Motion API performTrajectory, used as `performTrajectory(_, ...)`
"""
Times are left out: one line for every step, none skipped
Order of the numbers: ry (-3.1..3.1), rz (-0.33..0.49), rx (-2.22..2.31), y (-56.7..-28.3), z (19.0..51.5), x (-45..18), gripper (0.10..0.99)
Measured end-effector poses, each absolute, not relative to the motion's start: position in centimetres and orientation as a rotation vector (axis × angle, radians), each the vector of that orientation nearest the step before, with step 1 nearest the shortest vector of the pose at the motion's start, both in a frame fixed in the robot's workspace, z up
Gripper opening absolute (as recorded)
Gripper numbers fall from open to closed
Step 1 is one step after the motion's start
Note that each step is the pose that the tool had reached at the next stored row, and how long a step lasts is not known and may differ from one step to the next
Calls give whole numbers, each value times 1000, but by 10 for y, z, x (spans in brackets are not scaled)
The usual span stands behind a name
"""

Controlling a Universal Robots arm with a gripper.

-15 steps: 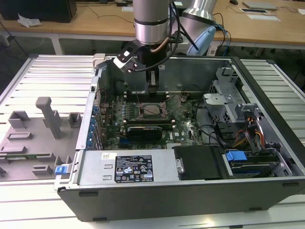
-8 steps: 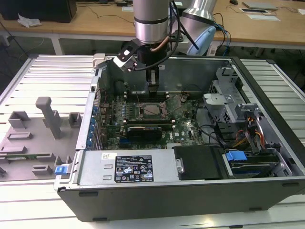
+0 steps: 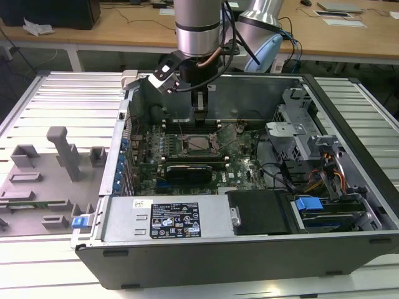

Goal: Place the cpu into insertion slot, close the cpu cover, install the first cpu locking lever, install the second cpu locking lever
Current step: 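Close the cpu cover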

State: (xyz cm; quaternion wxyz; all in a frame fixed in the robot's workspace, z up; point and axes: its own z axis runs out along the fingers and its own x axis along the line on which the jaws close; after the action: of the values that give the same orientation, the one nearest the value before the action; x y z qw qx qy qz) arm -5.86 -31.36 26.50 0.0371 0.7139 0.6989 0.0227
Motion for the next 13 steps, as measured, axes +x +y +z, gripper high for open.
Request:
performTrajectory(2145, 69, 2191, -314, 266, -59, 106)
performTrajectory(2145, 70, 2191, -314, 268, -59, 106)
performTrajectory(2145, 70, 2191, -314, 271, -59, 106)
performTrajectory(2145, 70, 2191, -314, 274, -59, 106)
performTrajectory(2145, 70, 2192, -314, 274, -59, 106)
performTrajectory(2145, 70, 2191, -314, 275, -59, 106)
performTrajectory(2145, 70, 2191, -314, 275, -58, 106)
performTrajectory(2146, 68, 2192, -314, 275, -57, 106)
performTrajectory(2147, 65, 2194, -314, 275, -54, 106)
performTrajectory(2149, 61, 2195, -314, 275, -49, 106)
performTrajectory(2152, 54, 2199, -314, 275, -39, 106)
performTrajectory(2157, 46, 2202, -314, 275, -27, 106)
performTrajectory(2159, 40, 2205, -314, 275, -18, 106)
